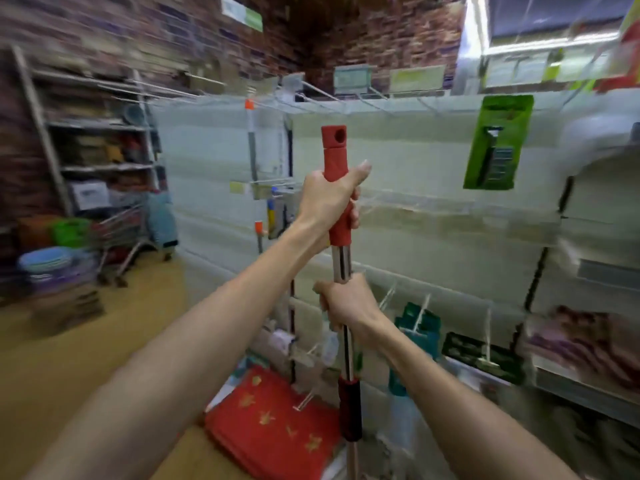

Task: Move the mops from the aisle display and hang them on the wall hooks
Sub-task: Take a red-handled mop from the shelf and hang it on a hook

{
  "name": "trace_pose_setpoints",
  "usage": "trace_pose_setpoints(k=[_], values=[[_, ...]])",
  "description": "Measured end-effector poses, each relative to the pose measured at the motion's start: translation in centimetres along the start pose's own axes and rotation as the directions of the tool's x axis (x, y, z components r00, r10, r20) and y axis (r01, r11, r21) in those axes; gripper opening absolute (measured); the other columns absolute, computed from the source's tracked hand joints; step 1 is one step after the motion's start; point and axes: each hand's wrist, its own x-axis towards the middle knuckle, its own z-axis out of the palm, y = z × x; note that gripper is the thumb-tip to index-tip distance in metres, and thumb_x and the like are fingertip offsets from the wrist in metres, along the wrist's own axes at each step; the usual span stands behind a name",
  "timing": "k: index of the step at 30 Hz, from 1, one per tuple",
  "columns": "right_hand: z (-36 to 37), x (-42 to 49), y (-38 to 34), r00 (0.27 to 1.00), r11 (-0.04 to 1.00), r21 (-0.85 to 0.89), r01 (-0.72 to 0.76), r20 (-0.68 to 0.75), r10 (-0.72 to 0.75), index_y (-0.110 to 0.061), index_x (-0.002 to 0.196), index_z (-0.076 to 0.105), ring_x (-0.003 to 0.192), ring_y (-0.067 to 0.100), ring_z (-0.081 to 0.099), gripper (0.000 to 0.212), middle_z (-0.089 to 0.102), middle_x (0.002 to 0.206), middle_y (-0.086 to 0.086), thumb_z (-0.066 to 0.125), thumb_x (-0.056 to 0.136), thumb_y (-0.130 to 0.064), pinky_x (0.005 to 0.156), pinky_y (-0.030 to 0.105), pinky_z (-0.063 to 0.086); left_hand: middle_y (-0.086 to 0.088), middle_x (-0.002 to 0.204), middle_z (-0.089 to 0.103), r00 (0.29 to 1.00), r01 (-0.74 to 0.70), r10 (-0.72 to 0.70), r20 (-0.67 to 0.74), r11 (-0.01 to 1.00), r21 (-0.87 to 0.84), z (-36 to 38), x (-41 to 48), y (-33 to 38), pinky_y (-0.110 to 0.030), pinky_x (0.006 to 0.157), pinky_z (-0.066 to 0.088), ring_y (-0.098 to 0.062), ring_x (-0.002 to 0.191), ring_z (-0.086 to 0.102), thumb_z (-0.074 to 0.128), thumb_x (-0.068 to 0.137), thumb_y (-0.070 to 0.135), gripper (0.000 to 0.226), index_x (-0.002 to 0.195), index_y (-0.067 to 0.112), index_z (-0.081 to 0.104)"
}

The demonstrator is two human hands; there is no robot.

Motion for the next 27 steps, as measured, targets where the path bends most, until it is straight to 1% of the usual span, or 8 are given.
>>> trace_pose_setpoints(k=[2,5,9,11,15,19,22,27], values=[[4.6,0.6,-1.1,0.998,1.0,0.014,0.025,0.056,-0.026,-0.013,0.052,0.053,0.041,0.021,0.049,0.031,0.052,0.046,0.001,0.062,0.082,-0.015,0.046,0.03,0.043,0.0,0.054,0.048,0.998,-0.036,0.039,-0.041,0.997,0.072,-4.9,0.0,0.6,-0.026,0.038,0.041,-0.015,0.034,0.046,0.071,0.093,0.021,0.027,0.083,0.014,0.047],[11.0,1.2,-2.9,0.986,0.997,0.05,0.052,0.157,-0.06,-0.004,0.061,0.061,0.046,0.024,0.054,0.025,0.059,0.056,0.011,0.062,0.083,-0.016,0.047,0.033,0.045,0.003,0.053,0.052,0.992,-0.084,0.101,-0.075,0.976,0.2,-11.7,-0.2,1.7,-0.031,0.046,0.047,-0.017,0.037,0.05,0.074,0.091,0.021,0.026,0.086,0.013,0.05],[18.9,2.4,-5.8,0.959,0.994,0.069,0.085,0.264,-0.101,-0.007,0.055,0.057,0.041,0.024,0.049,0.032,0.051,0.048,0.01,0.062,0.085,-0.017,0.049,0.034,0.045,0.001,0.058,0.053,0.969,-0.108,0.168,-0.182,0.947,0.303,-20.1,0.1,3.4,-0.034,0.052,0.049,-0.018,0.043,0.053,0.074,0.091,0.025,0.023,0.085,0.014,0.054],[22.6,2.9,-7.3,0.935,0.992,0.075,0.104,0.333,-0.123,-0.007,0.056,0.057,0.041,0.023,0.047,0.031,0.05,0.049,0.009,0.062,0.085,-0.017,0.049,0.034,0.045,0.0,0.062,0.054,0.95,-0.124,0.211,-0.231,0.933,0.339,-24.0,0.3,4.2,-0.035,0.054,0.048,-0.018,0.045,0.054,0.074,0.09,0.029,0.024,0.085,0.016,0.055],[29.7,4.6,-9.6,0.88,0.984,0.09,0.152,0.44,-0.176,-0.006,0.063,0.056,0.041,0.022,0.047,0.025,0.049,0.051,0.008,0.061,0.086,-0.015,0.042,0.024,0.04,-0.003,0.066,0.054,0.906,-0.139,0.277,-0.319,0.909,0.393,-31.3,1.3,5.3,-0.032,0.049,0.047,-0.017,0.044,0.053,0.073,0.092,0.027,0.023,0.089,0.017,0.052],[37.3,7.8,-11.1,0.82,0.98,0.138,0.143,0.538,-0.195,-0.007,0.061,0.054,0.042,0.022,0.041,0.023,0.046,0.05,0.006,0.057,0.083,-0.007,0.045,0.029,0.04,-0.001,0.062,0.054,0.875,-0.123,0.307,-0.374,0.888,0.443,-38.3,3.1,5.9,-0.031,0.048,0.047,-0.017,0.042,0.051,0.07,0.094,0.022,0.022,0.092,0.015,0.05],[42.6,10.6,-12.7,0.782,0.98,0.153,0.126,0.593,-0.193,-0.006,0.062,0.053,0.039,0.022,0.039,0.02,0.046,0.053,0.011,0.055,0.082,-0.007,0.046,0.031,0.038,0.0,0.062,0.055,0.847,-0.098,0.333,-0.415,0.864,0.495,-43.4,5.2,6.0,-0.032,0.049,0.048,-0.017,0.042,0.051,0.07,0.095,0.023,0.022,0.094,0.012,0.05],[50.5,15.4,-16.0,0.708,0.974,0.189,0.126,0.67,-0.222,-0.006,0.064,0.053,0.039,0.022,0.04,0.013,0.049,0.058,0.014,0.054,0.077,-0.01,0.048,0.033,0.039,0.003,0.058,0.053,0.803,-0.055,0.346,-0.486,0.854,0.517,-51.3,9.6,6.6,-0.03,0.045,0.047,-0.016,0.041,0.049,0.07,0.095,0.022,0.023,0.094,0.012,0.049]])
